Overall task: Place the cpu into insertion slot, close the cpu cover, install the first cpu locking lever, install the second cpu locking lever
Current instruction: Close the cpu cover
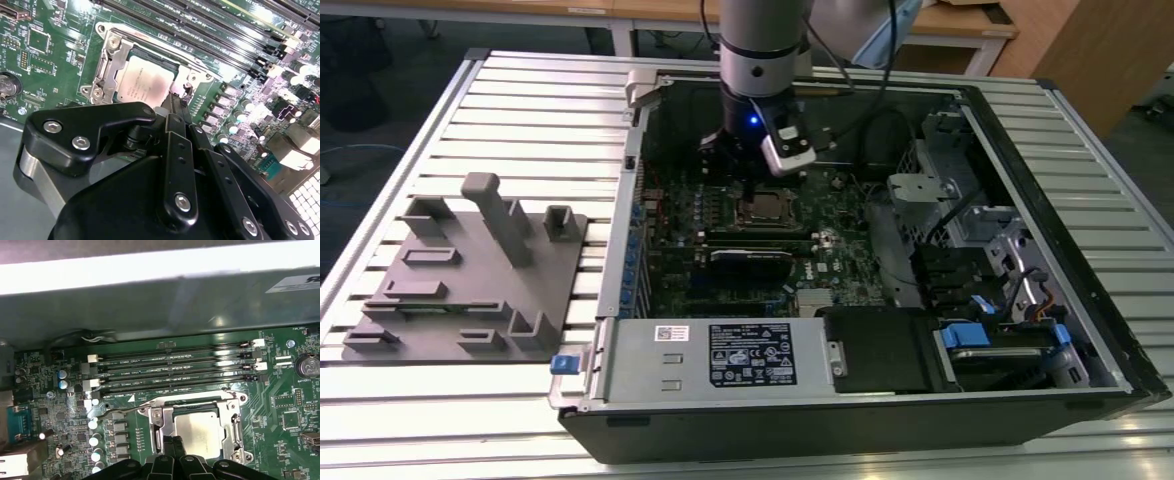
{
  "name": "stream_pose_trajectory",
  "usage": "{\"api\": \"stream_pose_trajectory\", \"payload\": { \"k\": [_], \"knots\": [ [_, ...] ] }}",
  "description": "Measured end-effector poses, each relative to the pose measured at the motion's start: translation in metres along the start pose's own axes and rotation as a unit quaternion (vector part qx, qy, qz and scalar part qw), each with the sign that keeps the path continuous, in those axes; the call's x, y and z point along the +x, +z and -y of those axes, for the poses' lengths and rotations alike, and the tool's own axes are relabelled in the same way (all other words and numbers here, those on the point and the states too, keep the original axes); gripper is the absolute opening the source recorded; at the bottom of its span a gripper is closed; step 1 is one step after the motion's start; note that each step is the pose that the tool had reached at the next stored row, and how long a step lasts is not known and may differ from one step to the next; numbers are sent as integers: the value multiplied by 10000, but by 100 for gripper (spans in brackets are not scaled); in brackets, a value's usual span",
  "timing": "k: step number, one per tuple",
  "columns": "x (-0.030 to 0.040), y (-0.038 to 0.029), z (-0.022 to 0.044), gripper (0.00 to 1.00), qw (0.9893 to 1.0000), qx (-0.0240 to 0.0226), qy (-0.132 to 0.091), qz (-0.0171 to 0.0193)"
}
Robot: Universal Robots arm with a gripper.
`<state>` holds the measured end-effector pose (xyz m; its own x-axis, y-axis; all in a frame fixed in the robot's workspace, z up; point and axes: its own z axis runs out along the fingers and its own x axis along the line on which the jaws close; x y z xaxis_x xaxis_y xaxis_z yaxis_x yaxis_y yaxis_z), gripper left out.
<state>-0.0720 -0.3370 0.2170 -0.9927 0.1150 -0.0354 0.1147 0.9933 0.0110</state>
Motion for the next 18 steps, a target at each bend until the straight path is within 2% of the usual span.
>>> {"api": "stream_pose_trajectory", "payload": {
  "k": [8,18],
  "knots": [
    [-75,3,-9,10,10000,0,0,0],
    [-208,10,-29,10,10000,0,0,0]
  ]
}}
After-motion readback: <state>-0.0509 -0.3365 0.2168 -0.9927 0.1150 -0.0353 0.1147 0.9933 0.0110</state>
